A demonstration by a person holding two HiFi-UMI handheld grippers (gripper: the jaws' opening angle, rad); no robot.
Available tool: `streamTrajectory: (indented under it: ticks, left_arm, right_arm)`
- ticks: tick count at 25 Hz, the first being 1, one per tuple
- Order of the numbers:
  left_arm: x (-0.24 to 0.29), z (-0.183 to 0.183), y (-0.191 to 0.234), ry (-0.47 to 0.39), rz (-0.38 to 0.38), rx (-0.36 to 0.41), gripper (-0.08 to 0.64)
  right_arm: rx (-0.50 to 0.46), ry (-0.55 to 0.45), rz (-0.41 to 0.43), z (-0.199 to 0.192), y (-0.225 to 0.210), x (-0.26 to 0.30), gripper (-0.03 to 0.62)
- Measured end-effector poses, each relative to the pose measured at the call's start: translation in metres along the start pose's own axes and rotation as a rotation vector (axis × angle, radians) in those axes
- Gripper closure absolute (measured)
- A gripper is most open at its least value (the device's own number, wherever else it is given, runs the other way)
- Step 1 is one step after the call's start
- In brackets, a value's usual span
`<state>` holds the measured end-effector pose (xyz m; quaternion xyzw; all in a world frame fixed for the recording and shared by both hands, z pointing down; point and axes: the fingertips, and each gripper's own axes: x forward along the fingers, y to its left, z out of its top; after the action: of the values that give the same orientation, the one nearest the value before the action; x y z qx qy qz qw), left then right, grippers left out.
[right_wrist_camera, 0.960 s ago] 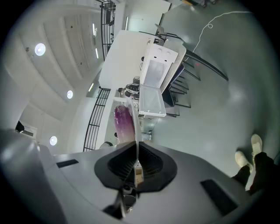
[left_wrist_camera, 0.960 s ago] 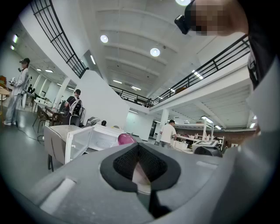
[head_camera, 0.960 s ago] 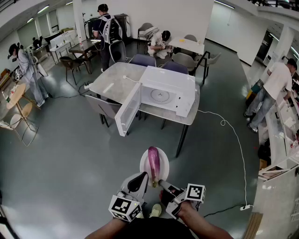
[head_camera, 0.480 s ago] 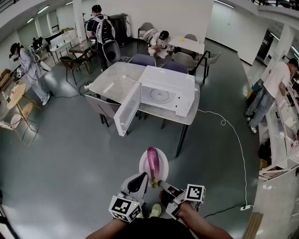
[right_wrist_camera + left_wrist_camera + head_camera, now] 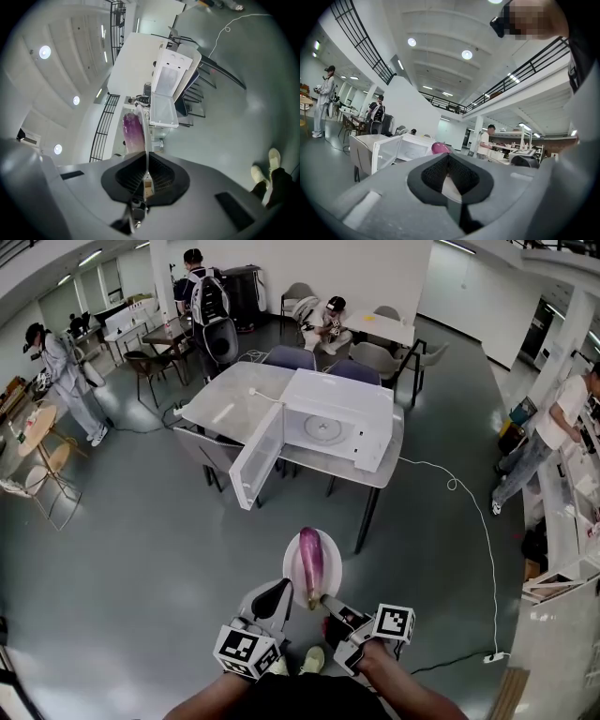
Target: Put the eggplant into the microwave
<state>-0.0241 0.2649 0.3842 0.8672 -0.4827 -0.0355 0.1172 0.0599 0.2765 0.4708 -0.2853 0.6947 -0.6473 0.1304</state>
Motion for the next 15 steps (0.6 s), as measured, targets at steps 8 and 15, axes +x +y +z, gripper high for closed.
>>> streamTrajectory:
  ticks: [8, 15]
  left_arm:
    - [0.009, 0.016, -0.003, -0.025, 0.016, 0.005, 0.552]
    - [0.019, 0.019, -0.011, -0.031, 0.027, 0.009, 0.552]
  right_arm:
    - [-0.024, 0.015, 0.024, 0.007, 0.012, -0.004, 0.574]
    - [-0.008, 0.025, 0.055, 0.013, 0.016, -0.009, 0.574]
